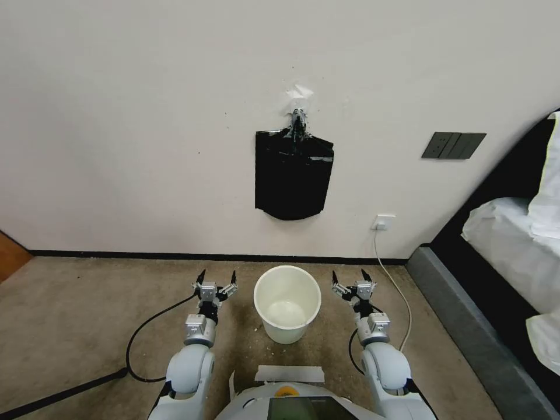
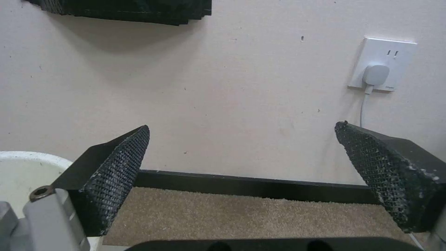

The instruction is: Place a trash bag onto the trash bin.

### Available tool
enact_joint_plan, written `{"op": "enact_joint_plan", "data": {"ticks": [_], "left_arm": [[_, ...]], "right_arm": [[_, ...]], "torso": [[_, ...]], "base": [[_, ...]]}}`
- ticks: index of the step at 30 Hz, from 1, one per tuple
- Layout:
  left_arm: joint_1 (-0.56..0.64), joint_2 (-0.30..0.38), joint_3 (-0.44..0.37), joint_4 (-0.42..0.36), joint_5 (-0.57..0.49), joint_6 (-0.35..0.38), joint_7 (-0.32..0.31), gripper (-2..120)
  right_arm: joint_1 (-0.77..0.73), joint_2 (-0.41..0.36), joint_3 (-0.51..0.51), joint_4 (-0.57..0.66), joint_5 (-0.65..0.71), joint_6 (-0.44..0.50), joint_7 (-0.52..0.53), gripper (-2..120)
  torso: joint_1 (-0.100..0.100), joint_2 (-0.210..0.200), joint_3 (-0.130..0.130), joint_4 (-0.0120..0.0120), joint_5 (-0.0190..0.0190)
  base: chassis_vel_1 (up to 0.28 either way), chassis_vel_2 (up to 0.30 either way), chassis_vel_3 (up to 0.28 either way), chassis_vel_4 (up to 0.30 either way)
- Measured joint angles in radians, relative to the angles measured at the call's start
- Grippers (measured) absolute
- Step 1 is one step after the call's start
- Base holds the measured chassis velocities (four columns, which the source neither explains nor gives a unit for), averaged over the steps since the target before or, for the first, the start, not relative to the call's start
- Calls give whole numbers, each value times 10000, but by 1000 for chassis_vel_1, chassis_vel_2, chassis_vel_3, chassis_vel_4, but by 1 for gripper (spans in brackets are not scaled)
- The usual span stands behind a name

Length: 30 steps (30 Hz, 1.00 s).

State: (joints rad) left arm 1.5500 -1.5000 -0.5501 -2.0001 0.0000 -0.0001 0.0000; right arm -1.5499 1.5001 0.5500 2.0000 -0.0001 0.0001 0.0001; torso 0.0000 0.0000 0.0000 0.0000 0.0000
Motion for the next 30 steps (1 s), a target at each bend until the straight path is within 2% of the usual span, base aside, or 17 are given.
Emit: {"op": "enact_joint_plan", "data": {"ticks": [30], "left_arm": [[0, 0, 0, 0, 0, 0, 0, 100]], "right_arm": [[0, 0, 0, 0, 0, 0, 0, 100]], "torso": [[0, 0, 0, 0, 0]], "base": [[0, 0, 0, 0]]}}
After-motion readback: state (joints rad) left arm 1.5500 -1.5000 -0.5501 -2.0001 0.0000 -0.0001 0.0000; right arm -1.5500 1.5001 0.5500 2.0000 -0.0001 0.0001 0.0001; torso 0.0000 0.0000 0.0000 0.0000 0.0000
